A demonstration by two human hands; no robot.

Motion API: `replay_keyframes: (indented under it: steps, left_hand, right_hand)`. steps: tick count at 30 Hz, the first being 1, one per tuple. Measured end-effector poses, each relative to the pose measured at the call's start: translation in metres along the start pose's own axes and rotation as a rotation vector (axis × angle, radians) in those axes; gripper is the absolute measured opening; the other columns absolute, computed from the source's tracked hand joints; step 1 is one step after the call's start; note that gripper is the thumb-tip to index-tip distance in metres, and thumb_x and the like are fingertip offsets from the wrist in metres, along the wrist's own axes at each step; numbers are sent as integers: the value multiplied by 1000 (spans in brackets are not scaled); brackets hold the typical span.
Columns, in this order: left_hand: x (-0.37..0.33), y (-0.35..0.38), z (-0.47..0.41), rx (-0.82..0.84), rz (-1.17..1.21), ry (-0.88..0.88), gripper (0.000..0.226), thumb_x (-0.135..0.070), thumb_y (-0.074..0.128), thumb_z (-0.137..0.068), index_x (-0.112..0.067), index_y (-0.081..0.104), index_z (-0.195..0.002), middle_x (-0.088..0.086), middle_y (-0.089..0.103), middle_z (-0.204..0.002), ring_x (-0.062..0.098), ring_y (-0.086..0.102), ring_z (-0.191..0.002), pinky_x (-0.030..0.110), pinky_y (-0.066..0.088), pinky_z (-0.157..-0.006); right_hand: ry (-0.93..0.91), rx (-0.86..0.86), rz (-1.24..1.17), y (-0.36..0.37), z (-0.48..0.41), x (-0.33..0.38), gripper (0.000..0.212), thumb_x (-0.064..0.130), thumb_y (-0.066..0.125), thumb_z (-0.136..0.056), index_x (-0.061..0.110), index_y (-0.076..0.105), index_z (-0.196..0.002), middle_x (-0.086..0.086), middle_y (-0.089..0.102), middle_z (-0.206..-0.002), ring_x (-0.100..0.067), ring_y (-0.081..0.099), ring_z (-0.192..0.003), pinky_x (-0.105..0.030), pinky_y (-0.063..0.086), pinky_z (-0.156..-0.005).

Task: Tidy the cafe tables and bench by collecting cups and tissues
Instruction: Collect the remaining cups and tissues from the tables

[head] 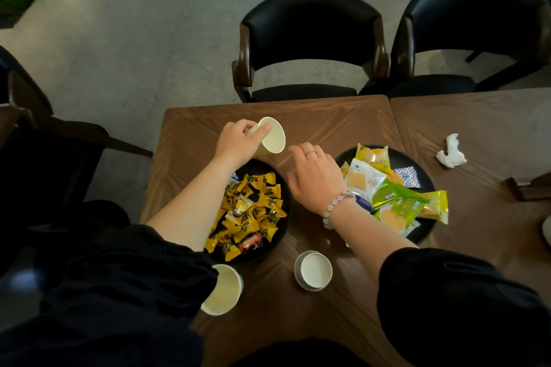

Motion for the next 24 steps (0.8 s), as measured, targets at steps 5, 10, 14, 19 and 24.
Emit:
replay_keyframes:
  steps: [5, 10, 14, 19, 24]
  left_hand:
    - [-6, -4, 33, -35, 56, 93, 45, -50, 54, -89, -19, 59, -121, 5, 49, -122, 18, 50, -112, 27, 37, -90]
    - [2, -4, 71, -17, 100, 135, 43, -52, 55, -88, -21, 63, -116, 1, 53, -111, 13, 50, -105, 23, 35, -87]
    - [17, 3, 110, 16, 232, 132, 66, -71, 48, -68, -24, 66, -110, 1, 63, -110, 11, 56, -101, 27, 43, -86]
    - [41, 9, 156, 141, 437, 82, 46, -59, 54, -69, -29, 65, -102, 4, 64, -111, 19, 58, -109, 40, 45, -95]
    - [52, 15, 197, 196, 524, 97, 39, -23, 52, -70, -33, 55, -107, -8, 60, -106, 10, 56, -103, 25, 43, -88]
  right_hand:
    - [95, -129, -175, -18, 7, 10, 79, 43, 58, -86, 8, 20, -146, -9, 37, -140, -23, 37, -128, -32, 39, -99]
    - [-5, -149, -242, -29, 20, 31, 90, 47, 68, -75, 12, 24, -146, -6, 38, -138, -23, 39, -125, -33, 44, -93]
    - [-85, -101, -277, -28, 41, 43, 68, 39, 67, -77, 16, 41, -136, -6, 44, -130, -24, 41, -121, -32, 43, -94]
    - [-148, -20, -331, -21, 71, 52, 67, 39, 69, -75, 19, 46, -135, -3, 46, -123, -21, 42, -115, -28, 39, -94]
    - [-185, 18, -385, -5, 101, 57, 67, 42, 73, -70, 22, 51, -131, -2, 50, -115, -20, 45, -107, -25, 37, -91]
Point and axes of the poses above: each hand's wrist, its own z-axis away from the middle knuckle, its own y-axis out of the palm, x = y × z, the point moved 2 cm from there along -z, towards the middle knuckle
